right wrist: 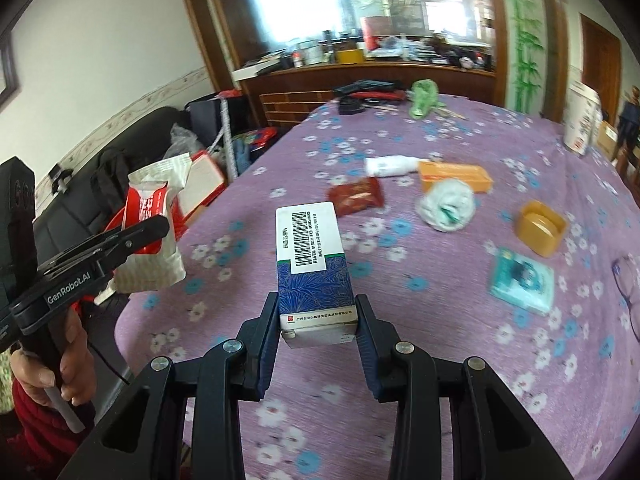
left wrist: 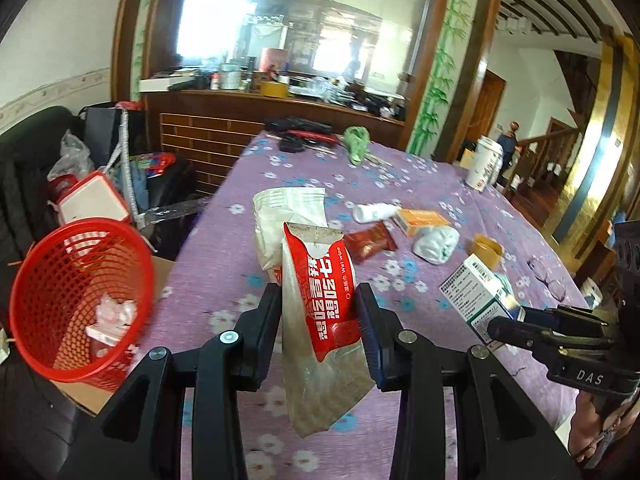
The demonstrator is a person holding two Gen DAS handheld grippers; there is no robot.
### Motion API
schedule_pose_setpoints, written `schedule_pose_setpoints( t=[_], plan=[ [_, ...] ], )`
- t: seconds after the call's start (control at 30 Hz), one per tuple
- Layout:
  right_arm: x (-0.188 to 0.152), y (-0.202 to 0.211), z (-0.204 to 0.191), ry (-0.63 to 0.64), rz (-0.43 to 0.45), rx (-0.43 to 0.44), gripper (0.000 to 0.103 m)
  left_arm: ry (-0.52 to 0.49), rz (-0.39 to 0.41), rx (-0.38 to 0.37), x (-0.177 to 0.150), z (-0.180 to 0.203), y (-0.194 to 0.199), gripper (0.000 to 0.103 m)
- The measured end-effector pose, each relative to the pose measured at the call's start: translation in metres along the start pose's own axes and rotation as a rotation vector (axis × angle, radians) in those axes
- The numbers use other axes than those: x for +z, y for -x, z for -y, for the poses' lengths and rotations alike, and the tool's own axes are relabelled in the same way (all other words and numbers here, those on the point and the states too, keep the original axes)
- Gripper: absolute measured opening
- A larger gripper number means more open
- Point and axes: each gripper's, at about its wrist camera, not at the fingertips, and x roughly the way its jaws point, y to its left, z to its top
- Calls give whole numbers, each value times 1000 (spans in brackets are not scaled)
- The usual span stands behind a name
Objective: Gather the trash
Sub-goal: 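Carry the snack wrapper and medicine box in both tools over the red basket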
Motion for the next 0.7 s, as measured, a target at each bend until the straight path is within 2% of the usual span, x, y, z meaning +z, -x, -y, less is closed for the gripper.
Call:
schedule_pose_setpoints(
  t=[0.27, 0.4, 0.7],
  plan=[
    [29, -18, -59, 109, -28, 68, 39, 84, 56, 77, 7, -57, 28, 37],
    [43, -31, -92, 158, -46, 111, 39, 133, 77, 142, 8, -95, 39, 37],
    [75, -75, -161, 226, -97, 192, 39, 222, 47, 240, -2, -168, 42, 37]
  ],
)
